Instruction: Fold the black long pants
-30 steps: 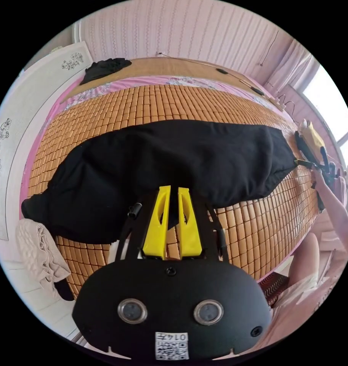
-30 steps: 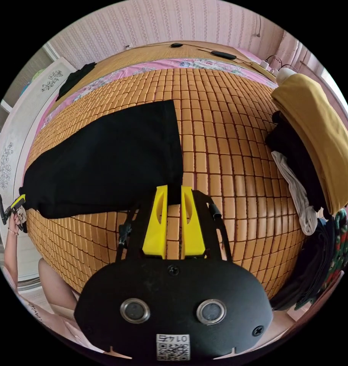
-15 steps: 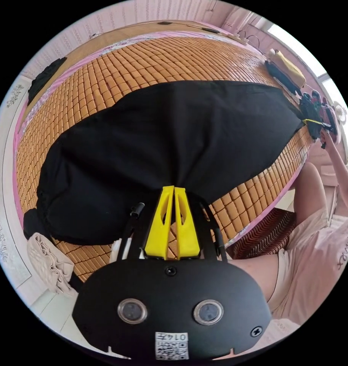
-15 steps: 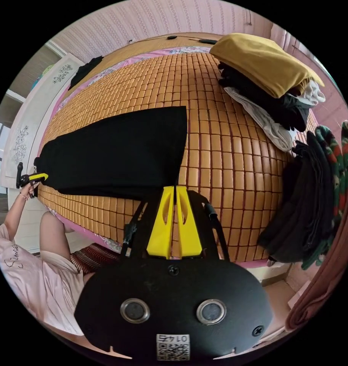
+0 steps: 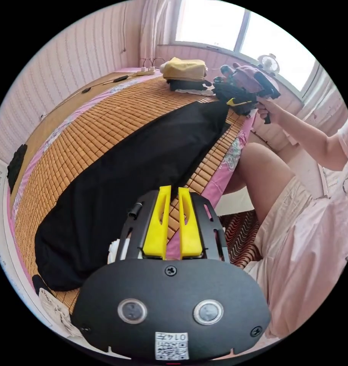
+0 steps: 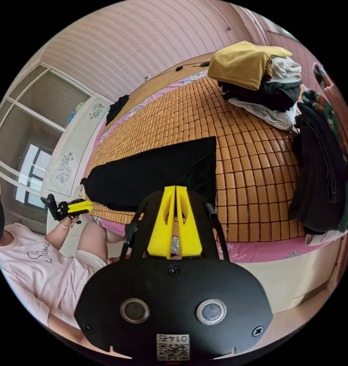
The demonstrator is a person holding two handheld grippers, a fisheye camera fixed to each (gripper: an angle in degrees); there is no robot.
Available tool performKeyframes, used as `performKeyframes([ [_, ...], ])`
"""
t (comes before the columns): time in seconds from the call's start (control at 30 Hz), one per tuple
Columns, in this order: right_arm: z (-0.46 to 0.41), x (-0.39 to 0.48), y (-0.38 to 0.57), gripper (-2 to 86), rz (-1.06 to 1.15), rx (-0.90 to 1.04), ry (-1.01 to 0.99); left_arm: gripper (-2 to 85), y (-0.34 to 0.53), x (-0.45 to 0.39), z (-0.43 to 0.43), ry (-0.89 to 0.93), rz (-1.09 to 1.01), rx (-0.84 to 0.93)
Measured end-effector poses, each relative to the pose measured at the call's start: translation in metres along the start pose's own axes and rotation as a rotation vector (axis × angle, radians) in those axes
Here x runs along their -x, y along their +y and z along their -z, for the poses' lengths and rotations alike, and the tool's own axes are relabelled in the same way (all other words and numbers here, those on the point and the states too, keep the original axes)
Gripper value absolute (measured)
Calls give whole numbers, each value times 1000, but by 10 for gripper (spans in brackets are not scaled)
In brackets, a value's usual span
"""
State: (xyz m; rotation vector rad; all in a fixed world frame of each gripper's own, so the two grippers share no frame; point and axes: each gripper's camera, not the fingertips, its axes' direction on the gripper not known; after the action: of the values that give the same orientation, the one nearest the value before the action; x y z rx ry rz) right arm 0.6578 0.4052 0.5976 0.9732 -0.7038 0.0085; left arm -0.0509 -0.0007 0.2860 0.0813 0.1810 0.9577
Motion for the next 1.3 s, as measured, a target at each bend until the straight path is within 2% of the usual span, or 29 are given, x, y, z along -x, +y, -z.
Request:
performKeyframes([
  [0.17, 48, 55, -34, -2, 185, -140, -134, 87, -69, -54, -43, -104, -104, -1],
  [0.23, 63, 67, -42, -2, 219, -193, -167, 82, -86, -58, -57, -116, -106, 51],
  [0.3, 78, 73, -49, -2, 241, -246, -237, 41, -101, -56, -66, -194, -96, 123],
  [0.37, 99, 70, -51, -2, 258, -300, -310, 7, -107, -51, -52, -257, -80, 106],
  [0.47, 117, 46, -25, -3, 222, -371, -260, -5, -115, -40, 8, -256, -84, 55],
  [0.6, 94, -14, 32, -2, 75, -247, -159, -9, -107, -51, 40, -62, -219, 110],
  [0.7, 44, -64, 84, -1, -117, -4, -192, -8, -98, -67, 1, -33, -271, 282],
  [0.77, 15, -82, 115, 2, -199, 168, -176, -5, -94, -71, -17, -11, -262, 344],
  [0.83, 6, -85, 124, 7, -216, 260, -121, 0, -95, -74, -22, -7, -252, 364],
  [0.93, 19, -82, 116, 25, -199, 231, 20, 24, -104, -73, -16, 13, -223, 372],
  [1.07, 27, -72, 91, 57, -117, 126, 58, 46, -124, -65, 21, -22, -248, 380],
  [1.23, 0, -52, 55, 81, 57, 80, 263, 38, -166, -53, 59, -99, -273, 253],
  [1.3, -19, -56, 41, 90, 81, 104, 260, 39, -191, -53, 58, -115, -291, 197],
])
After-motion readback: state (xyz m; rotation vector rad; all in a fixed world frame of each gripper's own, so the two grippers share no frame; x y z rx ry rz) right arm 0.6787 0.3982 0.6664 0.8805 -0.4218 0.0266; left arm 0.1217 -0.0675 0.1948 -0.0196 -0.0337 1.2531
